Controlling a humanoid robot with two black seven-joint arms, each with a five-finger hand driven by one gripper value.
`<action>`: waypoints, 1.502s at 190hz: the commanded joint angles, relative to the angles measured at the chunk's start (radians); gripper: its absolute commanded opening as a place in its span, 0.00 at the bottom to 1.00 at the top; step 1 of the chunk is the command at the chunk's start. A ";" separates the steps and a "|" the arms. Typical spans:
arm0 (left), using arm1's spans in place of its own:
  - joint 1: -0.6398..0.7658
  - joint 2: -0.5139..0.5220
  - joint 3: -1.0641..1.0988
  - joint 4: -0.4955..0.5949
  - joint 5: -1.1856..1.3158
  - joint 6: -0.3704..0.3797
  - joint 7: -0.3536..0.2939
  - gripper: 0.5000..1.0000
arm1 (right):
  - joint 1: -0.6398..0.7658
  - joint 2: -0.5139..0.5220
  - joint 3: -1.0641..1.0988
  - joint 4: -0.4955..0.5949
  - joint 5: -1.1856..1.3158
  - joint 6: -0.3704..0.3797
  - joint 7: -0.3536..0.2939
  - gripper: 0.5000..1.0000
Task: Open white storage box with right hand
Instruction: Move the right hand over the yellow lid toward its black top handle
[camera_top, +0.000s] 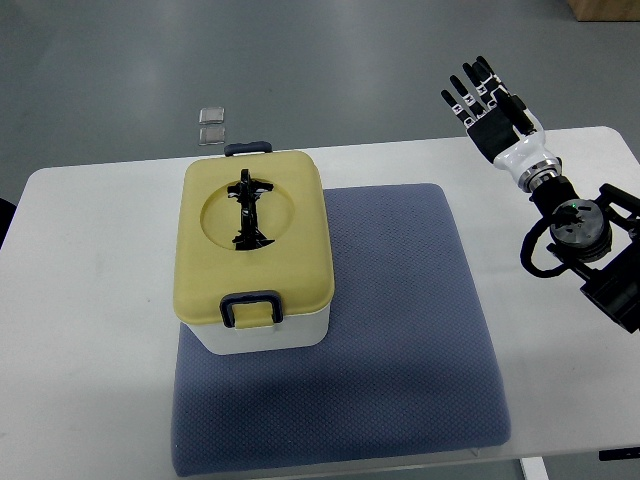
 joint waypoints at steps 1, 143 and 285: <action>-0.001 0.000 -0.001 0.002 0.000 -0.002 0.000 1.00 | -0.001 0.002 0.000 0.000 0.000 0.000 0.002 0.86; -0.001 0.000 -0.001 -0.009 0.000 -0.002 0.006 1.00 | 0.307 -0.106 -0.021 0.074 -1.021 0.110 -0.014 0.86; -0.001 0.000 -0.002 -0.011 0.002 -0.003 0.008 1.00 | 0.350 0.017 -0.027 0.360 -2.284 -0.107 0.034 0.86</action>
